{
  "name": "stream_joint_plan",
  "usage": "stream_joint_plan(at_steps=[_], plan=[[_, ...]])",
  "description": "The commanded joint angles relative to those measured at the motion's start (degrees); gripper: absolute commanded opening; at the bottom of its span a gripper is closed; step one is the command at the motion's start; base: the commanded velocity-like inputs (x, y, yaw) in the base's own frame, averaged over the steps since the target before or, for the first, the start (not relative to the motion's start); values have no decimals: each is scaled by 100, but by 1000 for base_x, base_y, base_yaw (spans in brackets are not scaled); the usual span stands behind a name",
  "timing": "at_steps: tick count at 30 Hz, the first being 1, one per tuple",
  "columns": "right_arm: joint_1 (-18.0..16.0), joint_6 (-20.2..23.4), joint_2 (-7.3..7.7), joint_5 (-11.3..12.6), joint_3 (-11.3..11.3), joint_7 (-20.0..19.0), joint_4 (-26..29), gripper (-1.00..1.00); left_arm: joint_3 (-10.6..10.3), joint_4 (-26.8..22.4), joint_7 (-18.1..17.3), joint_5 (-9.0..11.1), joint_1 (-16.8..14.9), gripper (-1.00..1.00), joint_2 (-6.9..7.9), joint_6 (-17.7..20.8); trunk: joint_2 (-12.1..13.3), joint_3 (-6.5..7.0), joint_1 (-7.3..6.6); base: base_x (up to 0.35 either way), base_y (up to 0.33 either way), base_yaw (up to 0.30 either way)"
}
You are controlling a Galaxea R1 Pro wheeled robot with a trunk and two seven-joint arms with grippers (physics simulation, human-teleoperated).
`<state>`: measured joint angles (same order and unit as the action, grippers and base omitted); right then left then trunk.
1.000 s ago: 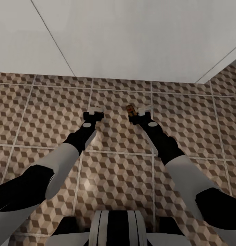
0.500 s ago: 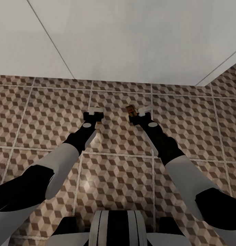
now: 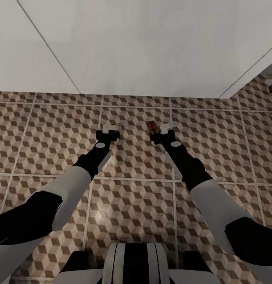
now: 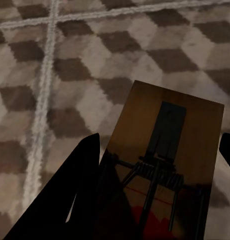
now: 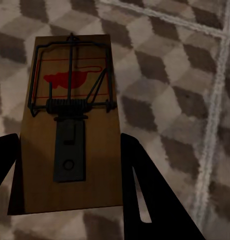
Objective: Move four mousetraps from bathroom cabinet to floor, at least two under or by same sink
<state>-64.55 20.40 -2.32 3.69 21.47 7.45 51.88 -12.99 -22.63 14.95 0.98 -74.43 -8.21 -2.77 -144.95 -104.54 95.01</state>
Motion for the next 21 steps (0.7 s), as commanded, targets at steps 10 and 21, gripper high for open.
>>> stream_joint_plan(at_steps=[10,21], plan=[[-2,25,3,53,24,98,-3,-100,-46,5,52,8,49,-100,3,-14,-1,-2,-1,27,0,-2],[3,-53,-4,57,24,94,-82,-100,-46,-25,53,7,88,-100,10,-14,-1,-2,-1,127,57,0]])
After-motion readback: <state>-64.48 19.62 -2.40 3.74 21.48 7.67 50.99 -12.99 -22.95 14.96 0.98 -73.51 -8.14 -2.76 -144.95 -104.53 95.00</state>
